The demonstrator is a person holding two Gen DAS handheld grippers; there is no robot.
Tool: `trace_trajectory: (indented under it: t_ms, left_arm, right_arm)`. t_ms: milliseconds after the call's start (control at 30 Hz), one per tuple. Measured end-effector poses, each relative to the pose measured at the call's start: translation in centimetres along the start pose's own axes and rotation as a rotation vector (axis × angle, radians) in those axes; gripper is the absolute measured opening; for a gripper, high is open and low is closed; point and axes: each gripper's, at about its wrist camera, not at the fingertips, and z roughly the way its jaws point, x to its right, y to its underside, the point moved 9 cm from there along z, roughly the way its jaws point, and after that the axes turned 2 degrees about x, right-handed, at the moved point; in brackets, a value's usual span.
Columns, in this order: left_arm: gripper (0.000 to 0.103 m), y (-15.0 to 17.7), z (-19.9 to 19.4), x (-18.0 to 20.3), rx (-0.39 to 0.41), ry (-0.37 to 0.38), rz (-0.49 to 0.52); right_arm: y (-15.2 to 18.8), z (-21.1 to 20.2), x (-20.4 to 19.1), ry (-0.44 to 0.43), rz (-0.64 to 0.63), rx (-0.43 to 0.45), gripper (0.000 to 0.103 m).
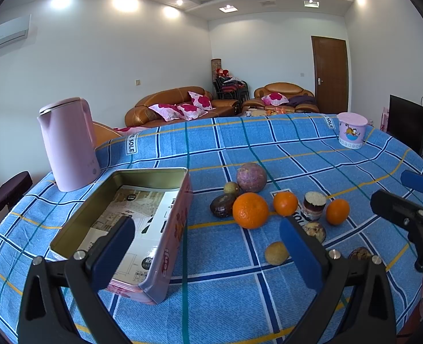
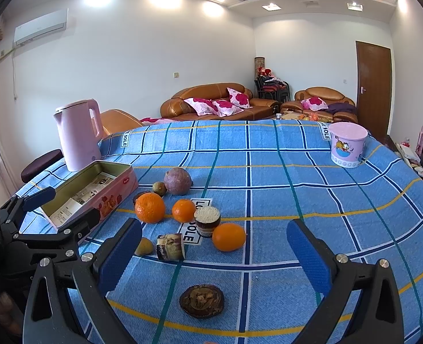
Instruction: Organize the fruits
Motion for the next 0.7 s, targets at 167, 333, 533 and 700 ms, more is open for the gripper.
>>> trace_trajectory:
  t_ms: [167, 333, 533, 700]
  left_arm:
    - [0.103, 0.0, 0.01, 0.0, 0.0, 0.0, -0.001]
    - [0.103, 0.01, 0.01, 0.0, 0.0, 0.0, 0.0]
    - [0.103, 0.61, 0.35, 0.29, -0.009, 0.004, 0.004]
    - [0.103, 0.91, 0.51, 0.61, -0.016, 0.008, 0.009]
  right_arm:
    - [0.07, -0.03, 0.05, 0.0, 0.002, 0.001, 0.102]
    - [0.09, -0.02, 0.03, -0.001, 0.002, 0.001, 0.102]
    - [0.22, 0.0, 0.02, -0.001, 0.002, -0.003, 0.102]
    - [0.58, 0.0, 0.11, -0.001, -0.004, -0.008, 0.102]
